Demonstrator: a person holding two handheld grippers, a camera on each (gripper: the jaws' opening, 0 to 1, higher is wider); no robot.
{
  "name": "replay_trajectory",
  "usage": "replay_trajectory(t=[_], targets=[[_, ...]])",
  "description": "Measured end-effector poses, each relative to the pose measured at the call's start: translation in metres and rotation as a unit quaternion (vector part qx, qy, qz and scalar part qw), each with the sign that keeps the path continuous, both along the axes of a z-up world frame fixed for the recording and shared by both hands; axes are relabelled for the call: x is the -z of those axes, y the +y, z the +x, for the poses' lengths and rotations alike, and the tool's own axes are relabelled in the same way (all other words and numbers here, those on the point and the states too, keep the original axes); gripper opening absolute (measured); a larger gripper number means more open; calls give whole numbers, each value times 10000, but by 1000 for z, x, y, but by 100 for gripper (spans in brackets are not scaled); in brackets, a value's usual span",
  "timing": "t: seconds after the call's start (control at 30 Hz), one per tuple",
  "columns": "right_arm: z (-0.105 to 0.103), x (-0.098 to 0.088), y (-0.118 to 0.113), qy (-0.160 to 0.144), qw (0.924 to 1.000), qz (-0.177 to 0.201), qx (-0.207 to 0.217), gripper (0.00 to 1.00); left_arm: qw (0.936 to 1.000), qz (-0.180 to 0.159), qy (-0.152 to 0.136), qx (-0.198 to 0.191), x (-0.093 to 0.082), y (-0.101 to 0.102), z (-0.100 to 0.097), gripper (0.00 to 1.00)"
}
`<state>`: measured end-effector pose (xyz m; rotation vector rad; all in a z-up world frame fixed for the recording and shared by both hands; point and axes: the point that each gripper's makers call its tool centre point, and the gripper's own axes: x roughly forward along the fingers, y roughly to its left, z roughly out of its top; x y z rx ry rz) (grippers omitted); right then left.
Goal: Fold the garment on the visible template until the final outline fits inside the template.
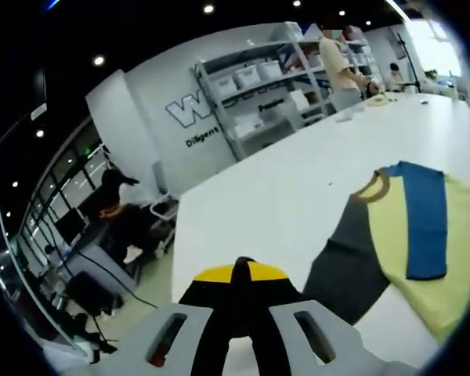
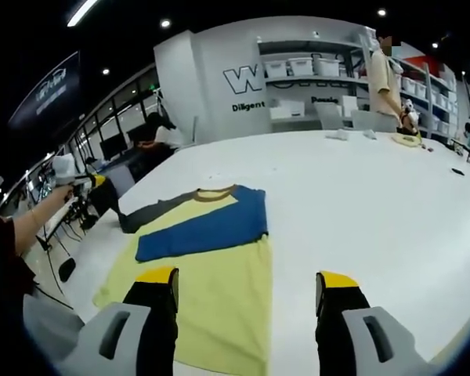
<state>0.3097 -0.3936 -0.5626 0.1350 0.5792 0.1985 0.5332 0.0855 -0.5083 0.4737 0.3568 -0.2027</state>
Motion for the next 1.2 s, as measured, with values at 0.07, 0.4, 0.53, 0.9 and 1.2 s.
replay_trajectory(t=[0.07,0.4,0.53,0.9,1.2], targets=[[0,0,0,-2,10000,-4,-4,69,9999,21,-1,114,-2,-7,1,2],[-2,1,1,-8,10000,25,-27,69,9949,257,-26,978,-18,-67,-2,2],[-3,1,1,-14,10000,32,-20,69,9906,525,-76,1257,-21,-88,-5,2],[-6,3,0,5,10000,6,-13,69,9838,189,-125,1779,-33,-145,-15,2],[-5,4,5,13,10000,24,-65,69,9785,-39,-178,2056,-39,-189,-17,2]])
